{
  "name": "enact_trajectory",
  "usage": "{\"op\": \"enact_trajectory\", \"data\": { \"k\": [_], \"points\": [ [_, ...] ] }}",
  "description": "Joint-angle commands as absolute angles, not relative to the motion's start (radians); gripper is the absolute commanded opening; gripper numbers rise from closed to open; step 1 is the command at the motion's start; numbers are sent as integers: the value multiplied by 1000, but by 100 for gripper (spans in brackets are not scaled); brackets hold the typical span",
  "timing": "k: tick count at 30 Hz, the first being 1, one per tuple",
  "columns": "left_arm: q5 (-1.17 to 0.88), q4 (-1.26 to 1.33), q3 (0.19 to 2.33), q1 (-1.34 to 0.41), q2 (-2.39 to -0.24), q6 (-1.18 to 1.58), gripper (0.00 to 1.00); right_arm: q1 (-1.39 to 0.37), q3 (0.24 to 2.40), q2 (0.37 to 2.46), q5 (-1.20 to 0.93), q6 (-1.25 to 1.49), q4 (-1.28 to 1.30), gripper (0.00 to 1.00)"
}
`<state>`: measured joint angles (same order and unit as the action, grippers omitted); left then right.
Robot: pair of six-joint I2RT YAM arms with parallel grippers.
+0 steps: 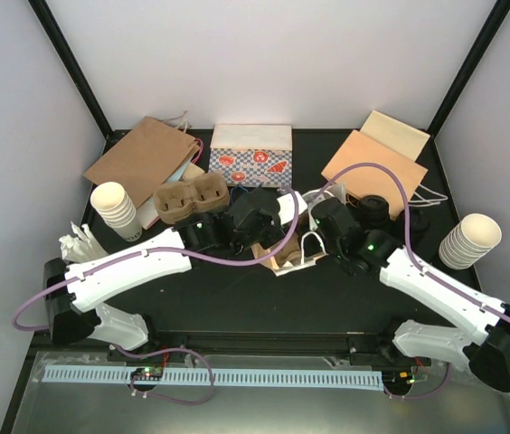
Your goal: Pack the takeout coffee
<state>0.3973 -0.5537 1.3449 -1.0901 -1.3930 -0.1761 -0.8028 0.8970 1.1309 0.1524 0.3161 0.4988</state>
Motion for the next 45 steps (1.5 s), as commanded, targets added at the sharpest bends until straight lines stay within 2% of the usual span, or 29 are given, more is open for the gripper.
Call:
{"op": "enact_trajectory", "data": {
  "k": [1,9,17,24,35,40,45],
  "points": [
    [398,-475,1325,-1102,-1346,-210,2,-808,861,1072,136,259,543,24],
    [329,-469,1232,-1113,-1255,-238,2,-807,881,1055,182,119,530,24],
    [330,-381,1162,-1115,-1196,-244,2,-808,913,1113,93,-57,539,24],
    [345,-351,1172,-1114,-1204,-224,2,-811,808,1056,-10,-107,463,24],
    [246,-341,1167,-1115,-1200,-179,1,-811,773,1106,99,119,334,23],
    [229,-339,1163,-1115,-1201,-168,2,-812,716,1100,67,208,236,21],
    [257,-333,1168,-1115,-1208,-149,2,-813,697,1104,97,247,255,21]
  ]
}}
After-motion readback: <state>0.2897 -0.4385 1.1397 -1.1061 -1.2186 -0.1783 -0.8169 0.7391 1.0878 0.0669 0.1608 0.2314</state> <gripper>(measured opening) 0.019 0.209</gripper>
